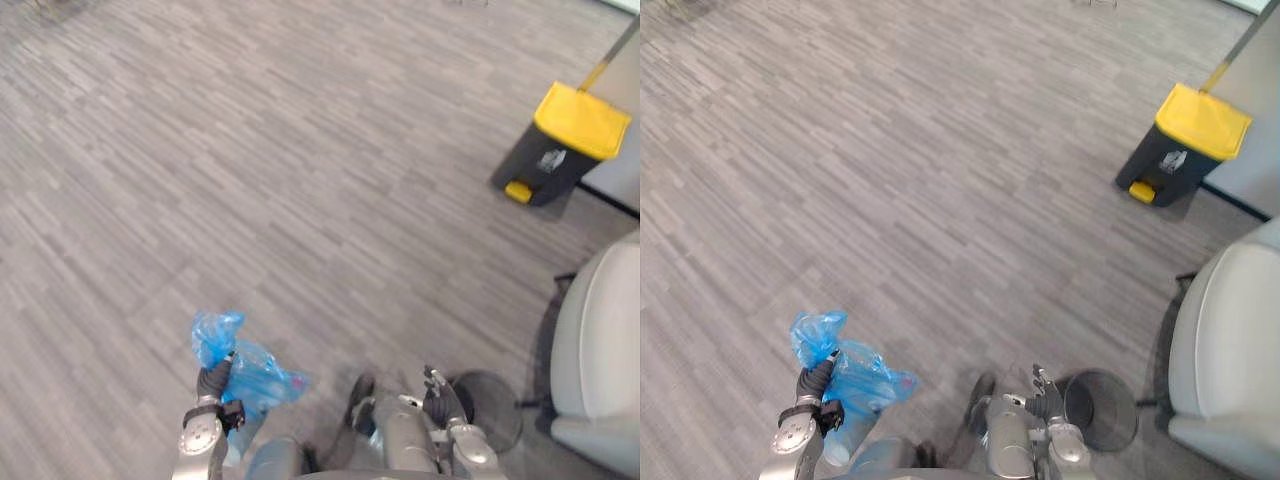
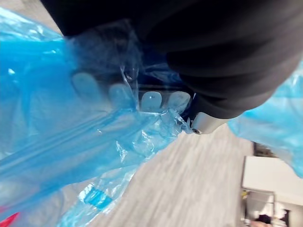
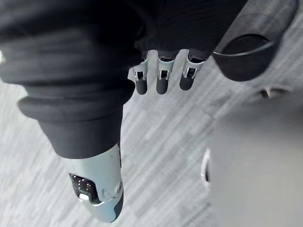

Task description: Gather rubbish on tea table into small bin, then transfer packed bag to large trash can.

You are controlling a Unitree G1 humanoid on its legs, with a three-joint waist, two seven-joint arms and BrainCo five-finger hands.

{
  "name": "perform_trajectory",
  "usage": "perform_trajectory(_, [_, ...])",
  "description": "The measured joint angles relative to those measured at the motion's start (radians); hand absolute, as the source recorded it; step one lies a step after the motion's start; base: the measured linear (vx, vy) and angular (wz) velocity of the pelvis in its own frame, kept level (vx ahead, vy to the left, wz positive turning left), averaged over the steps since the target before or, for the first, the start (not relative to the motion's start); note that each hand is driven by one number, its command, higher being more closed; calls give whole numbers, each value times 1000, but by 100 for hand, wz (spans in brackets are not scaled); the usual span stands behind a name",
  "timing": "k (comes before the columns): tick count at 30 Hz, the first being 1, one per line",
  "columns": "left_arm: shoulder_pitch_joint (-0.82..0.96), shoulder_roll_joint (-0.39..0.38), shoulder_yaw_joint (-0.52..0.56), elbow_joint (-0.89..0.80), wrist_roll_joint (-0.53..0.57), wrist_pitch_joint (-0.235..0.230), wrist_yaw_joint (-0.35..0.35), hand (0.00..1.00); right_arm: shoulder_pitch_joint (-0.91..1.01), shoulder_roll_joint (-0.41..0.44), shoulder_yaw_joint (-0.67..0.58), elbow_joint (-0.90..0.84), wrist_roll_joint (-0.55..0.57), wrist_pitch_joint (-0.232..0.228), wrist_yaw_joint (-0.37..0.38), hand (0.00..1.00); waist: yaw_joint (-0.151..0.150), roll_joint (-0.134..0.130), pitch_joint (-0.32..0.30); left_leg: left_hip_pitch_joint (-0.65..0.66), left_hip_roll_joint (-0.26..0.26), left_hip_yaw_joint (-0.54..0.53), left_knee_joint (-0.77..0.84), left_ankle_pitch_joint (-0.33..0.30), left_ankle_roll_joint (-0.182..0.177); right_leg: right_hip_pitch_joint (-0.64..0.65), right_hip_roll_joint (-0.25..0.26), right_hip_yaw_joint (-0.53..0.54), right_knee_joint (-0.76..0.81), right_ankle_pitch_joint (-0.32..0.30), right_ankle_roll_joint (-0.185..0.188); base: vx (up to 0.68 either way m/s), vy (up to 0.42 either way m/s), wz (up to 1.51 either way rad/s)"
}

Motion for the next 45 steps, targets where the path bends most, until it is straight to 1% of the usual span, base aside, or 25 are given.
perform_trajectory(1, [7,-15,-5,-9,0,0,-8,100,-21,-5,1,-55,3,-5,-3,0,36,1,-3,-50,55,0,130,27,-6,34,36,82,-7,-34,5,646,-82,-147])
perform_trajectory(3, [-12,-21,-14,-9,-1,2,-18,100,-52,-1,-3,-98,14,-15,-6,0,44,-7,-1,-122,75,-15,176,-25,1,82,52,148,-35,-50,13,596,-11,-123])
perform_trajectory(8, [-49,-29,-14,-49,0,1,-30,100,-77,26,-21,-102,34,-13,-11,0,79,-43,5,-223,63,-49,-249,-75,-17,256,18,327,-111,-125,72,595,131,-100])
perform_trajectory(10, [-36,-42,-22,-54,0,0,-27,100,-71,10,-42,-100,34,-13,-29,0,117,-12,-21,-199,14,-165,-673,19,-84,258,-3,442,-57,-216,162,577,383,-145])
perform_trajectory(11, [-24,-54,-25,-51,1,-1,-26,100,-72,7,-42,-92,34,-12,-30,0,125,-1,-27,-181,21,-192,-708,112,-117,258,1,472,-39,-244,183,544,428,-147])
perform_trajectory(12, [-19,-37,-19,-41,1,3,-21,100,-75,41,-38,-64,33,-5,-33,0,130,-46,-45,-169,-13,-169,-660,157,-94,259,-47,530,-17,-270,200,536,363,-119])
perform_trajectory(13, [-7,-20,-25,-44,3,3,-22,100,-69,73,-36,-63,33,-7,-32,0,125,-90,-69,-171,-44,-134,-602,80,-69,254,-94,567,0,-273,208,648,427,-100])
perform_trajectory(15, [-8,-19,-37,-55,9,3,-21,100,-60,81,-35,-62,29,-7,-31,0,125,-105,-76,-149,-53,-84,-516,1,-29,243,-128,601,88,-273,238,538,306,-81])
perform_trajectory(16, [-2,-16,-42,-73,9,3,-21,100,-68,87,-29,-58,27,-8,-29,0,132,-114,-72,-88,-53,-20,-473,-52,5,161,-163,613,328,-266,353,495,282,-101])
perform_trajectory(17, [-7,-11,-45,-72,9,4,-19,100,-76,92,-29,-55,26,-8,-30,0,128,-114,-72,-57,-55,2,-477,-72,14,108,-177,607,452,-237,410,465,229,-97])
perform_trajectory(18, [-11,7,-56,-69,9,7,-14,100,-93,97,-19,-37,25,-8,-29,0,118,-109,-68,7,-57,28,-497,-92,26,18,-190,578,662,-210,413,428,154,-59])
perform_trajectory(21, [-33,23,-76,-74,9,5,4,100,-91,97,-4,-36,1,-7,-29,0,97,-82,-51,196,-52,69,-643,-102,25,-130,-207,365,818,-238,289,459,63,-40])
perform_trajectory(24, [-37,34,-81,-64,9,5,4,100,-116,95,2,-25,-3,-8,-34,0,69,-88,-52,295,-43,118,-742,-101,-6,-252,-209,212,642,-266,217,458,-66,-36])
perform_trajectory(26, [-72,42,-73,-4,11,6,2,100,-155,78,-2,51,-4,-7,-46,0,59,-82,-45,350,-24,147,-787,-87,-36,-291,-166,143,304,-161,172,518,-155,-25])
perform_trajectory(27, [-77,52,-69,17,22,8,3,100,-160,74,-1,84,-6,-3,-46,0,55,-90,-47,386,-31,155,-804,-82,-55,-276,-137,134,136,-58,156,592,-175,-16])
perform_trajectory(28, [-74,64,-56,40,32,7,2,100,-151,61,-2,111,-11,-2,-46,0,43,-97,-47,440,-32,151,-809,-94,-86,-250,-115,158,71,123,14,504,-145,-34])
perform_trajectory(29, [-83,50,-42,62,34,11,3,100,-164,43,-3,131,-11,1,-45,0,49,-56,-42,460,-3,153,-806,-96,-92,-255,-91,157,122,103,21,584,-145,-41])
perform_trajectory(30, [-84,55,-39,68,44,12,0,100,-177,32,-9,130,-11,6,-45,0,37,-42,-37,459,5,139,-782,-54,-133,-282,-88,170,202,17,20,545,-169,-54])
perform_trajectory(32, [-86,32,-34,68,47,12,-1,100,-179,29,-30,120,-11,11,-44,0,21,-22,-21,442,34,106,-657,-7,-131,-275,-62,174,286,-77,12,645,-265,-44])
perform_trajectory(34, [-65,-2,-21,52,45,13,-3,100,-158,43,-28,68,-10,18,-44,0,36,2,1,278,142,16,-164,107,-97,-133,27,215,215,-122,-7,554,-176,-69])
perform_trajectory(37, [-35,-42,-47,7,39,13,-9,100,-143,52,-21,-13,-1,17,-47,0,79,-16,15,10,130,-34,139,-28,-61,25,81,306,123,-169,-29,420,-23,-90])
perform_trajectory(39, [-11,-52,-47,-4,36,12,-19,100,-150,53,-20,-13,-2,15,-48,0,108,-23,16,-101,96,1,46,-67,-23,95,81,367,75,-190,-15,410,61,-89])
perform_trajectory(43, [48,-50,-44,-35,35,11,-24,100,-151,42,-22,-4,-2,14,-52,0,140,-16,10,-187,4,27,-446,-33,-62,215,61,460,-18,-231,40,543,195,-74])
perform_trajectory(44, [50,-53,-40,-33,30,11,-23,100,-156,33,-30,27,-2,11,-60,0,155,-7,-7,-181,-19,22,-598,58,-36,238,55,493,-32,-256,63,653,288,-77])
perform_trajectory(45, [52,-54,-33,-32,28,10,-21,100,-164,37,-29,81,-2,13,-65,0,172,-26,-32,-166,-56,18,-598,124,36,249,20,522,-26,-280,100,682,281,-69])
